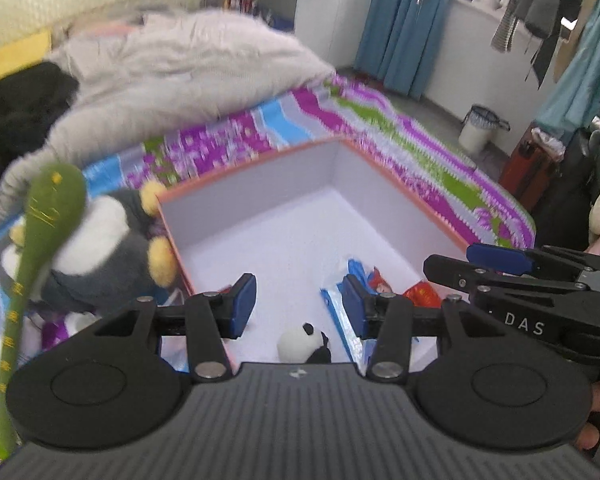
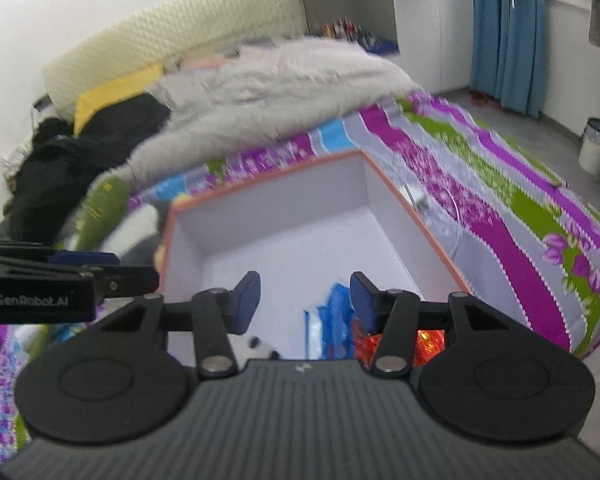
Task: Organize soft objects
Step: 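Withdraw both grippers from the box back toward the pile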
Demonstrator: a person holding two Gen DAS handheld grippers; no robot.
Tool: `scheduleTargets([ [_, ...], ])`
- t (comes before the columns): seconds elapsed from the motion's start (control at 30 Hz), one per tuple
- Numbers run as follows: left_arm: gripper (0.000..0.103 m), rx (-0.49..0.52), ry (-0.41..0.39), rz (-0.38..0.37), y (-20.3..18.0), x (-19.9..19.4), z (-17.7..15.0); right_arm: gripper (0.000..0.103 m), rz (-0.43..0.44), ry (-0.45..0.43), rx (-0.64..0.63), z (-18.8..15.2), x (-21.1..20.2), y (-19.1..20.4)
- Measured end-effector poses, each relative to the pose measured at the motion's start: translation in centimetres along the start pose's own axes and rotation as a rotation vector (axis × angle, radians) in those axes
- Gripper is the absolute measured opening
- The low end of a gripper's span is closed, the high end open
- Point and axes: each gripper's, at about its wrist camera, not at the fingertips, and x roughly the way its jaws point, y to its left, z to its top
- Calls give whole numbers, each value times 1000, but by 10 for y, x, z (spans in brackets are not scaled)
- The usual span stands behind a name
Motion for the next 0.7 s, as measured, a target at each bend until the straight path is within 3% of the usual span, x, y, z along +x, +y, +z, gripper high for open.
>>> scheduleTargets([
  [0.37, 54, 2, -166, 44, 14, -101, -35, 53, 61, -148, -76, -13, -68, 48],
  [0.7, 54, -58, -222, 100, 39, -155, -89, 53, 125, -185, -124, -44, -99, 83],
])
